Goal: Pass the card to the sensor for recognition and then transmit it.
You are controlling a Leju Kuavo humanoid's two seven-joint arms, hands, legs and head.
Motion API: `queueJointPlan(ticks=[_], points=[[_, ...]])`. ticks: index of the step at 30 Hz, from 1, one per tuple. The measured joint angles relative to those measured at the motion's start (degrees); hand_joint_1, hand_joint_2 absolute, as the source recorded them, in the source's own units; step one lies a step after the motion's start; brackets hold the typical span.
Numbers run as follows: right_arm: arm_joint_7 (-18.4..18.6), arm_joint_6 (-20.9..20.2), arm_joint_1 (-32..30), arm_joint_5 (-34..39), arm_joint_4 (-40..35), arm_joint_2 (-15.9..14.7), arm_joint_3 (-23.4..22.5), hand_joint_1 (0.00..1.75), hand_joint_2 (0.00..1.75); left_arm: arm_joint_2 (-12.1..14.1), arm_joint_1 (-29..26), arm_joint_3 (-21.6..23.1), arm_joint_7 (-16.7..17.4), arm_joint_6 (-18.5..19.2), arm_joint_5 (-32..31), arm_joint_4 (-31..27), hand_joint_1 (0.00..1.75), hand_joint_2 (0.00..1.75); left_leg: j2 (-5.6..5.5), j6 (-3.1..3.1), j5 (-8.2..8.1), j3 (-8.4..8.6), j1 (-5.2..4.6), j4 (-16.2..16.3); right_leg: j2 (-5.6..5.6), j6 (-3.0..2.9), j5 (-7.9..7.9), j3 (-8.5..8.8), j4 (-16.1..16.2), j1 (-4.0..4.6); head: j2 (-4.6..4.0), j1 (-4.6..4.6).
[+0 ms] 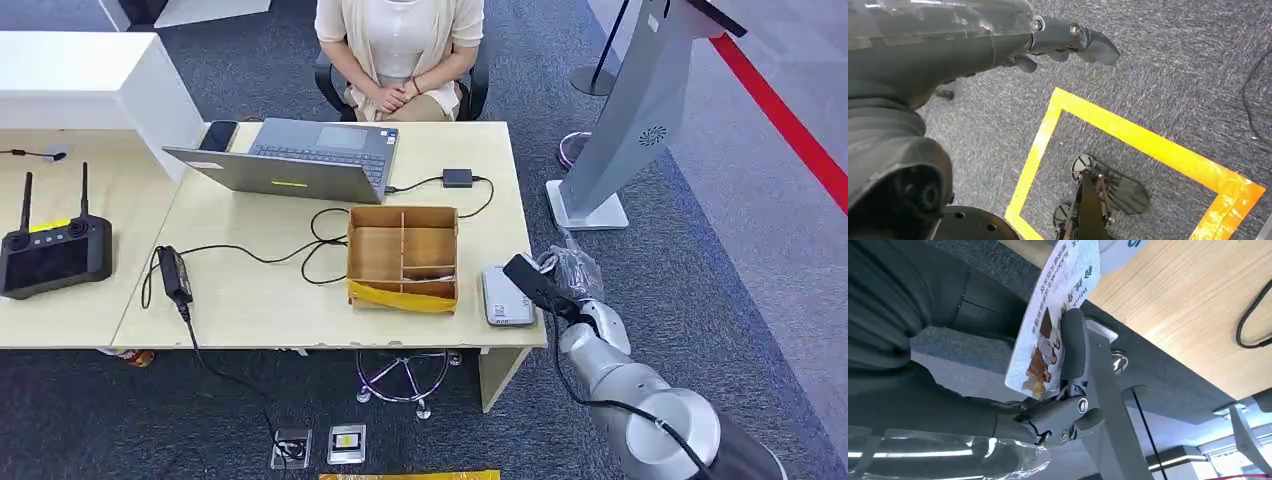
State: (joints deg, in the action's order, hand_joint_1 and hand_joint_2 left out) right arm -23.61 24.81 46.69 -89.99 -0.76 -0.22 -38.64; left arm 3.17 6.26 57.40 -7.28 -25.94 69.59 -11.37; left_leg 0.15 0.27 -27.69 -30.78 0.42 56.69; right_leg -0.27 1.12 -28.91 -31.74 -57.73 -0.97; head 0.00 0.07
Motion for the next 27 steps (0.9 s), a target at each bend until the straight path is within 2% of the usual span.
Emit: queueJointPlan(ticks=[8, 11, 13, 16, 27], points=[[0.88, 0.61, 0.79, -0.02, 0.0, 0.13, 0.11, 1.75, 1.75, -0.02, 0.07, 0.02, 0.24, 0.46, -1.45, 0.0, 0.0, 0.0, -0.02, 0.01, 0.01, -0.1, 0.0, 0.0, -0.01, 0.02, 0.06, 0.06, -0.07, -0.01, 0.0, 0.02], [6.88, -1.02, 8.39, -0.04, -0.02, 1.9, 1.69, 1.75, 1.75, -0.09, 1.57, 0.54, 2.74, 1.35, -4.82, 0.0, 0.0, 0.0, 0.15, -0.08, 0.26, -0.52, -0.14, 0.01, 0.12, -0.12, 0.36, -0.63, -0.21, -0.13, 0.0, -0.02], [8.74, -2.08, 13.98, -0.04, -0.02, 3.01, 3.57, 1.75, 1.75, -0.17, 2.74, 1.22, 3.5, 1.49, -5.51, -0.02, 0.0, 0.0, 0.21, -0.07, 0.34, -0.54, -0.09, 0.01, 0.18, -0.1, 0.41, -0.68, -0.19, -0.09, 0.0, 0.0], [8.22, -1.25, 16.88, -0.04, -0.02, 3.74, 5.22, 1.75, 1.75, -0.2, 3.36, 1.85, 3.54, 1.77, -5.68, -0.02, 0.0, 0.0, 0.03, -0.12, 0.39, -0.47, -0.02, 0.02, -0.03, -0.1, 0.4, -0.55, -0.19, -0.01, 0.0, -0.02], [7.26, -0.09, 17.59, -0.04, -0.09, 4.35, 6.97, 1.75, 1.75, -0.37, 3.57, 2.86, 3.69, 2.43, -6.23, -0.02, 0.0, 0.0, 0.05, -0.12, 0.39, -0.53, -0.03, 0.02, 0.04, -0.1, 0.4, -0.61, -0.19, -0.02, 0.0, 0.0]])
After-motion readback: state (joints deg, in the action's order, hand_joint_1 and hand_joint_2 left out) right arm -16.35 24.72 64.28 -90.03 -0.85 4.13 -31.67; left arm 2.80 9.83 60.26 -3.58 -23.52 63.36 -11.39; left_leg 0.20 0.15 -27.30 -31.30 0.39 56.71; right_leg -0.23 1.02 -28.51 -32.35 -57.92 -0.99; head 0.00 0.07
